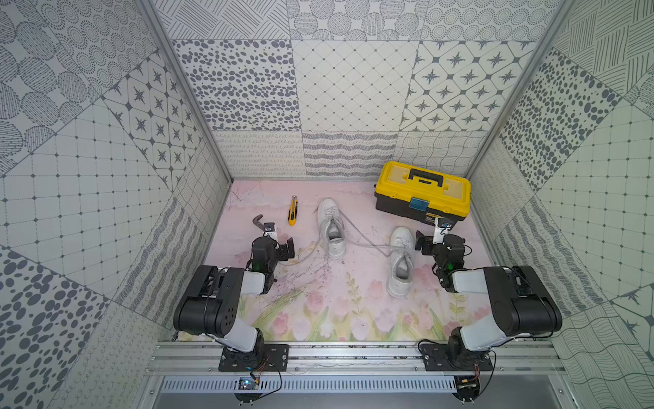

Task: Tie the shoes
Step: Adjust the shoelace on the shoe.

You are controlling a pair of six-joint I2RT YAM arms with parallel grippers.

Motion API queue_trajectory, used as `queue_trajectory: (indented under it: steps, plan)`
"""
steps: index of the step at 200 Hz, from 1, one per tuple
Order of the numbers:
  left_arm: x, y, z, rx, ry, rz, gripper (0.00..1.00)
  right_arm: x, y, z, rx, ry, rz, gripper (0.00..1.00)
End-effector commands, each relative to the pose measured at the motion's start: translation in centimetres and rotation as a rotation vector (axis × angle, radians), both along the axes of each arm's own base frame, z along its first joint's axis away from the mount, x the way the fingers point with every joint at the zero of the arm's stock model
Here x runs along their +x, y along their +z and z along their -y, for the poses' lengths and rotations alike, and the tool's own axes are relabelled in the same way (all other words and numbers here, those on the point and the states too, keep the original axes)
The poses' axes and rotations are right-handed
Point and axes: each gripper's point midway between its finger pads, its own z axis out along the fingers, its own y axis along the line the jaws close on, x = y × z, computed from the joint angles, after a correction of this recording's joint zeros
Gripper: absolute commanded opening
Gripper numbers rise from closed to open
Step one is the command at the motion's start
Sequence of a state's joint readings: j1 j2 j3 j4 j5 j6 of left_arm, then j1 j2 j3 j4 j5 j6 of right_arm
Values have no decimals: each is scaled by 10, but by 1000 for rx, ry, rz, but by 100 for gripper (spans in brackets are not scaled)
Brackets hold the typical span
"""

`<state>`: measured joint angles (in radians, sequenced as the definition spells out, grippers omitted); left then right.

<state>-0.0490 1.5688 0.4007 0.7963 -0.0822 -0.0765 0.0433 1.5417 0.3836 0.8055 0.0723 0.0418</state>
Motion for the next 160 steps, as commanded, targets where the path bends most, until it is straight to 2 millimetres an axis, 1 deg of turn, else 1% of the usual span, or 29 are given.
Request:
queue_trajectory:
  steps: [1, 131, 144, 160]
  plan:
    - [8, 12, -1, -1, -5, 50, 99, 9, 14, 2, 3, -11, 53, 97]
    - [8, 13, -1, -3, -5, 49, 99, 9, 13, 2, 5, -9, 50, 97]
    - [8, 12, -1, -3, -5, 48, 99, 10, 18, 4, 9, -24, 65, 97]
    - [9, 18, 0, 0, -17, 44, 99, 11, 37, 11, 10, -62, 24, 97]
